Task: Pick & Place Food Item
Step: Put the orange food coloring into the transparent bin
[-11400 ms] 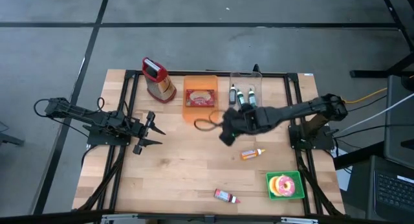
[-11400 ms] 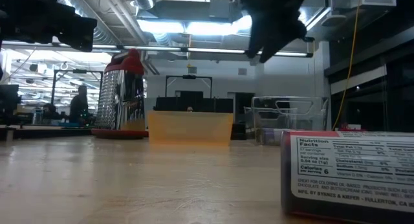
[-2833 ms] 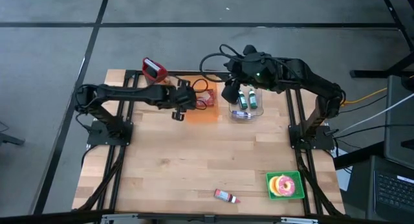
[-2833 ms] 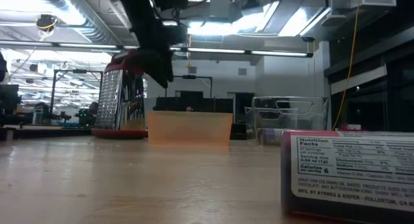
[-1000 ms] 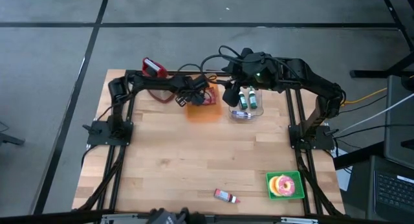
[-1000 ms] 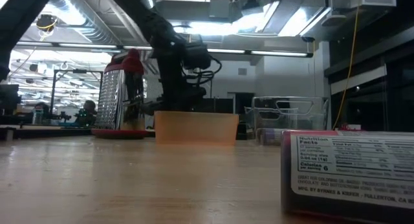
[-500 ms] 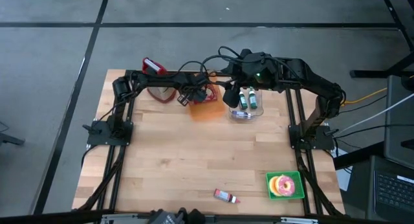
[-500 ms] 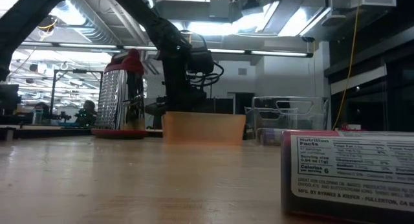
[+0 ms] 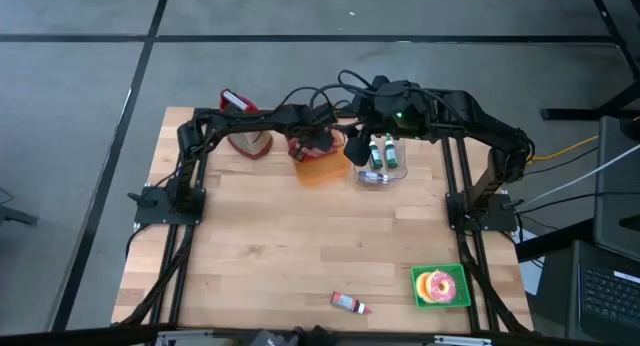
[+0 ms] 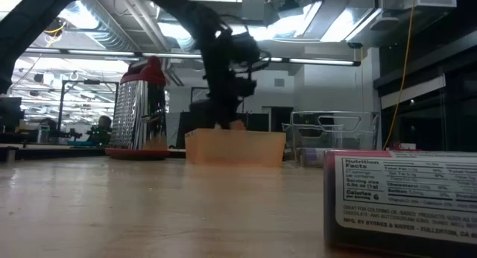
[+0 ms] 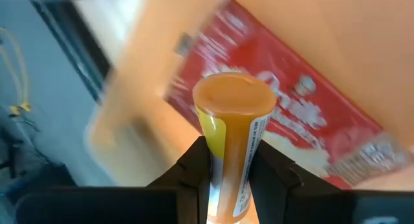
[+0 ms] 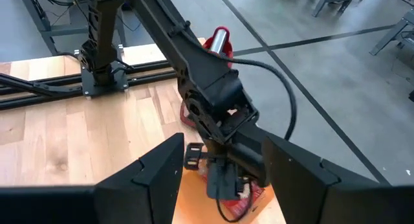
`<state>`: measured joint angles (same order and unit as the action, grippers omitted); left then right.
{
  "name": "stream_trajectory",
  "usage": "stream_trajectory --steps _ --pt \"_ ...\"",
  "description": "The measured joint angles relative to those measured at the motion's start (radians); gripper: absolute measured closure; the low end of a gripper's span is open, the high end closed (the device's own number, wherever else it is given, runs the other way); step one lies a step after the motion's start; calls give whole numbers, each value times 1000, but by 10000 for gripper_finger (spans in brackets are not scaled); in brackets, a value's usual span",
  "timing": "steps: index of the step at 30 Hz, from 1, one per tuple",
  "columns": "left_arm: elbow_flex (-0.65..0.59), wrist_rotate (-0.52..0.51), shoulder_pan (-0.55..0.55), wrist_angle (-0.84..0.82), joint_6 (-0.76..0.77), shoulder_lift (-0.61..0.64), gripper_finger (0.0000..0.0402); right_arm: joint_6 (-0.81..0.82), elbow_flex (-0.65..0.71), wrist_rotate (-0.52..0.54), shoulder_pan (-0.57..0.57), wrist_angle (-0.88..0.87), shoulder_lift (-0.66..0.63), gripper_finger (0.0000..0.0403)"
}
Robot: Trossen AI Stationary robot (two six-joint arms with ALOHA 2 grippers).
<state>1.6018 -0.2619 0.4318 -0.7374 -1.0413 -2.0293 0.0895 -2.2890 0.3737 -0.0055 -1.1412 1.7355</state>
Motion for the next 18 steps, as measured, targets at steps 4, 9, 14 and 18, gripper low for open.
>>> stream_trajectory --steps 4,9,14,18 --pt "82 8 -30 4 7 0 327 0 0 -7 0 0 0 192" --pt "149 108 -64 107 52 1 324 7 0 -27 3 3 0 192" --pt "179 159 -92 263 63 2 325 7 0 -27 8 3 0 192" --pt "182 208 -106 365 64 1 326 8 0 -27 10 3 0 192"
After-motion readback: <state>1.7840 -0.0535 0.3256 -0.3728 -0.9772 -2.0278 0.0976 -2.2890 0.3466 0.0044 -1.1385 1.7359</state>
